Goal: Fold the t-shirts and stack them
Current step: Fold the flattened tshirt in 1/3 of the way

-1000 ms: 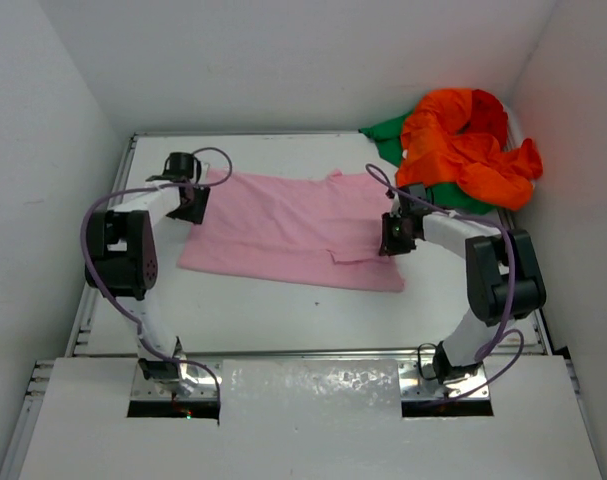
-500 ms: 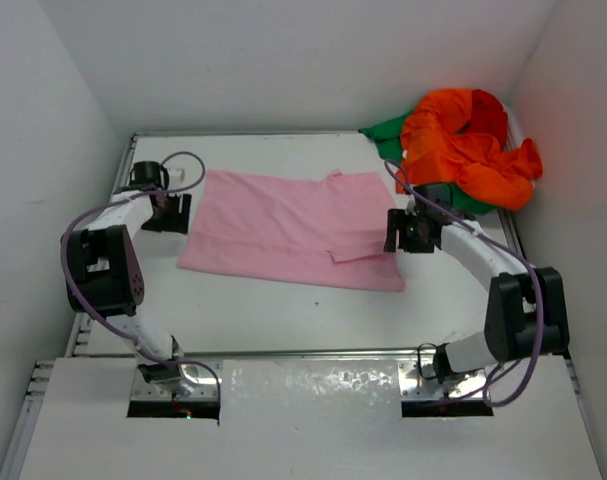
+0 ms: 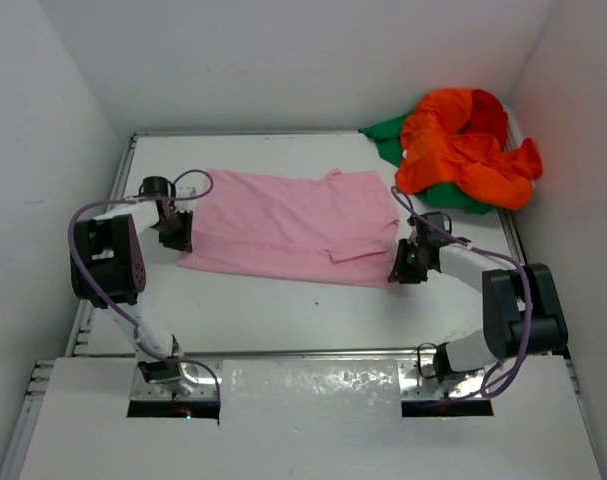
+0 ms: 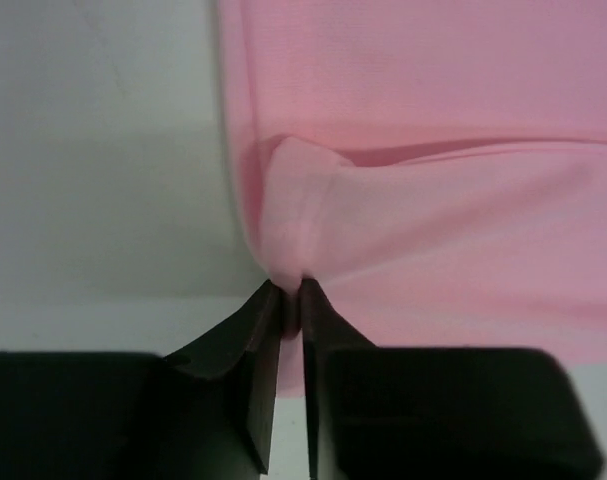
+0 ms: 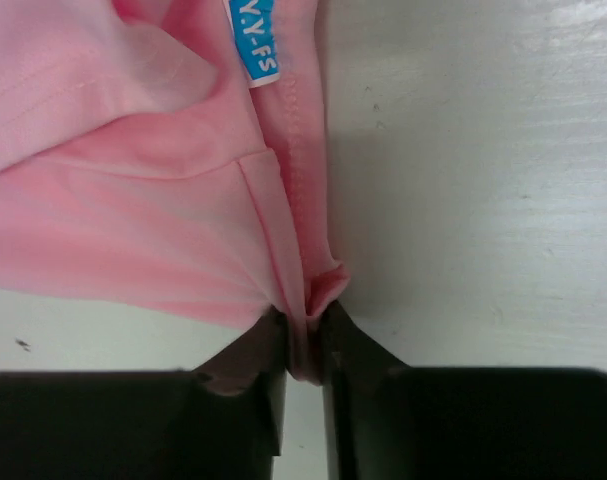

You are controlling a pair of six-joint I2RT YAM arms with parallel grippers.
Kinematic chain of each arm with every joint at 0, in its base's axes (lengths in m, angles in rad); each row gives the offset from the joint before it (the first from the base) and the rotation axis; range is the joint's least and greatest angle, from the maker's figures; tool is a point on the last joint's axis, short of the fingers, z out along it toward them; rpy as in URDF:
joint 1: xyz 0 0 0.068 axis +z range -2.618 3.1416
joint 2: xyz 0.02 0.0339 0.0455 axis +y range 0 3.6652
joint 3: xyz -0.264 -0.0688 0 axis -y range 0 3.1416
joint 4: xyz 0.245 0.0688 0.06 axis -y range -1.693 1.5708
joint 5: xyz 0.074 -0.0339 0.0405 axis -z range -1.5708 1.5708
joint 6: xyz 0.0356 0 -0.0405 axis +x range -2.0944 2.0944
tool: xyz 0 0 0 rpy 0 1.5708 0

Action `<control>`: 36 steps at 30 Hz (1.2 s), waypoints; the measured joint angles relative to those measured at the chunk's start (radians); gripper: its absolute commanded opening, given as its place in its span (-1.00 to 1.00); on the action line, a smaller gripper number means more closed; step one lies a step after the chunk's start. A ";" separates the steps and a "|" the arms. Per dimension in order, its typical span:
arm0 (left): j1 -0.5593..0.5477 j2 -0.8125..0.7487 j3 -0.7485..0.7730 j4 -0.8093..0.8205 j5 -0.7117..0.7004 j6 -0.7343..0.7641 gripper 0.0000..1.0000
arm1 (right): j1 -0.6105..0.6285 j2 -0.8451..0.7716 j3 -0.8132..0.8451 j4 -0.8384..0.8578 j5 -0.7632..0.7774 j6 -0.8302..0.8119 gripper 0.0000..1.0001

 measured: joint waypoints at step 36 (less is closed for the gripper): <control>0.026 -0.112 0.346 -0.195 -0.094 0.108 0.26 | -0.026 -0.109 0.517 -0.320 0.162 -0.069 0.14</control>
